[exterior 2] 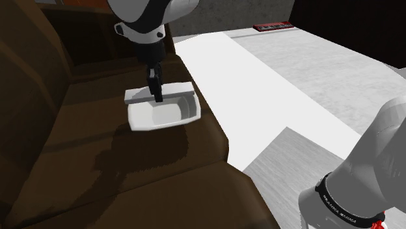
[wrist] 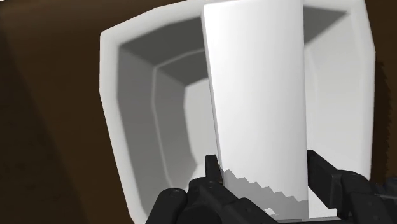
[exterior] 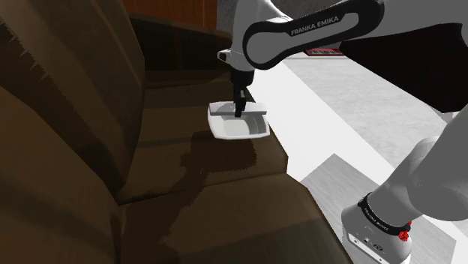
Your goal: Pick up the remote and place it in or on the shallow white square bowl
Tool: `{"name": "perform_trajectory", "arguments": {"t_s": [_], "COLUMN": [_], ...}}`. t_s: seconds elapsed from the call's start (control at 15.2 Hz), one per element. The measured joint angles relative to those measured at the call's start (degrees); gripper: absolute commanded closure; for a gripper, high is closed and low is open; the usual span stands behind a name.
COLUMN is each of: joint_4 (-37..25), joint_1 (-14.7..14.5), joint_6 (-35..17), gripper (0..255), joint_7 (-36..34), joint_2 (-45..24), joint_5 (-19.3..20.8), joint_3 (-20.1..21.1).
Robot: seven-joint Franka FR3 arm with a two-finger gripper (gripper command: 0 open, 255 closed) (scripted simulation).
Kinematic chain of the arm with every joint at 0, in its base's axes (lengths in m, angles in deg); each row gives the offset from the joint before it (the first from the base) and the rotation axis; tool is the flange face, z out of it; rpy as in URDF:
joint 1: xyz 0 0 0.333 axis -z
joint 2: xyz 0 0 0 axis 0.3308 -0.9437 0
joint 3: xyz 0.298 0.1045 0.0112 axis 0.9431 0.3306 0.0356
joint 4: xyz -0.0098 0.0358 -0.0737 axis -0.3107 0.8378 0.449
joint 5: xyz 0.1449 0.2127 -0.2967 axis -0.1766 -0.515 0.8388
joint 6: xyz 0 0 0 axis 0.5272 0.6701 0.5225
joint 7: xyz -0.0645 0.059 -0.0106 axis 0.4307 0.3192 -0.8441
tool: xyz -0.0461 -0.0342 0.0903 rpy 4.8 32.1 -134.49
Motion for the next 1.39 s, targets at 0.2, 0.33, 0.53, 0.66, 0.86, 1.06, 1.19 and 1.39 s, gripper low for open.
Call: {"name": "perform_trajectory", "arguments": {"t_s": [0.2,0.33,0.53,0.66,0.86,1.06,1.19,1.39], "joint_4": [1.45,2.36,2.49,2.48,2.48,2.47,2.49,0.16], "joint_1": [-0.03,-0.04,-0.04,-0.04,-0.04,-0.03,-0.03,0.04], "joint_6": [-2.20,-3.58,-3.94,-3.97,-3.99,-3.98,-3.99,0.09], "gripper": [255,255,255,255,0,0,0,0], "joint_7": [-0.10,-0.15,-0.13,-0.13,-0.13,-0.14,-0.14,0.05], "joint_2": [-0.77,-1.28,-1.44,-1.44,-1.46,-1.48,-1.48,0.38], "joint_5": [0.16,0.27,0.30,0.30,0.31,0.31,0.31,-0.06], "joint_3": [-0.01,-0.02,-0.03,-0.02,-0.03,-0.03,-0.03,-0.01]}}
